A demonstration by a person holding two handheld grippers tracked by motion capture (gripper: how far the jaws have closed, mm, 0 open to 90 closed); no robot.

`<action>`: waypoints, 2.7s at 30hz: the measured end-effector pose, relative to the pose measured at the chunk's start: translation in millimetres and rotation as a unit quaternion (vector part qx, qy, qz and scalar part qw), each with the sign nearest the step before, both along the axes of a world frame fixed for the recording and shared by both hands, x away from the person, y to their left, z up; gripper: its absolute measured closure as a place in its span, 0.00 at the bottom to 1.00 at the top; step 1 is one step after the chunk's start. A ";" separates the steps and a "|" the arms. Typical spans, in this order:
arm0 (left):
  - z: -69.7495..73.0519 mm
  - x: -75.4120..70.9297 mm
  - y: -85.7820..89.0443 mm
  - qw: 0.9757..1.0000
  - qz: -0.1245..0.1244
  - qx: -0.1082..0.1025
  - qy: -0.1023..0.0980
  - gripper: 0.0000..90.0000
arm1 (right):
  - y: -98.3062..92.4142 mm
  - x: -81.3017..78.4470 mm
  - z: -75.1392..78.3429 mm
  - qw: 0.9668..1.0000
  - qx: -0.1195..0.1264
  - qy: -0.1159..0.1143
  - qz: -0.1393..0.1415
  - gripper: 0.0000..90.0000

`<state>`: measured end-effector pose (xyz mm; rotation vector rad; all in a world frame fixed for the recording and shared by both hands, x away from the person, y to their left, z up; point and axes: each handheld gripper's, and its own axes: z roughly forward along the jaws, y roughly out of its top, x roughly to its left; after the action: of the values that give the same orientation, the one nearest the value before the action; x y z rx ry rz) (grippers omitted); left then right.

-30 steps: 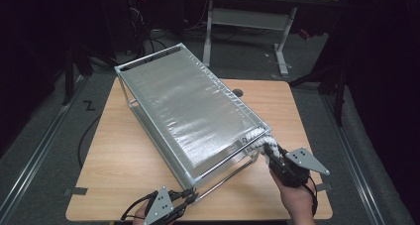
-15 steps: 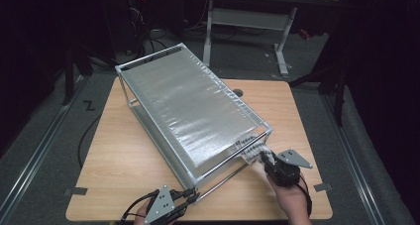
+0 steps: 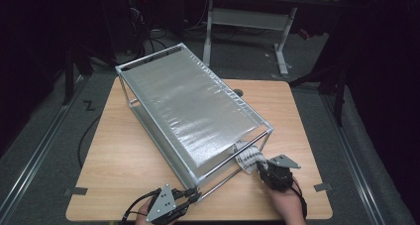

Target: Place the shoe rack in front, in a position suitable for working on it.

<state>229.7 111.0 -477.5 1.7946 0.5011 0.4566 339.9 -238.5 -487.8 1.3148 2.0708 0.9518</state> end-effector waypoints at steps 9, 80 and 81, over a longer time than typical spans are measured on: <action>0.2 -0.4 0.8 1.000 0.001 0.000 0.001 0.89 | -5.2 -2.3 13.7 0.999 0.012 -0.030 -0.009 0.79; 1.7 3.9 -3.4 1.000 -0.005 0.009 -0.003 0.89 | -66.9 -8.9 7.9 0.993 -0.033 -0.035 -0.108 0.79; 1.7 3.5 -3.0 1.000 -0.004 0.009 -0.003 0.89 | -69.3 -8.9 9.0 0.992 -0.032 -0.039 -0.114 0.79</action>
<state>233.1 108.0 -475.8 1.8115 0.4878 0.4625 331.0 -307.8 -478.7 1.4210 1.8313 0.8173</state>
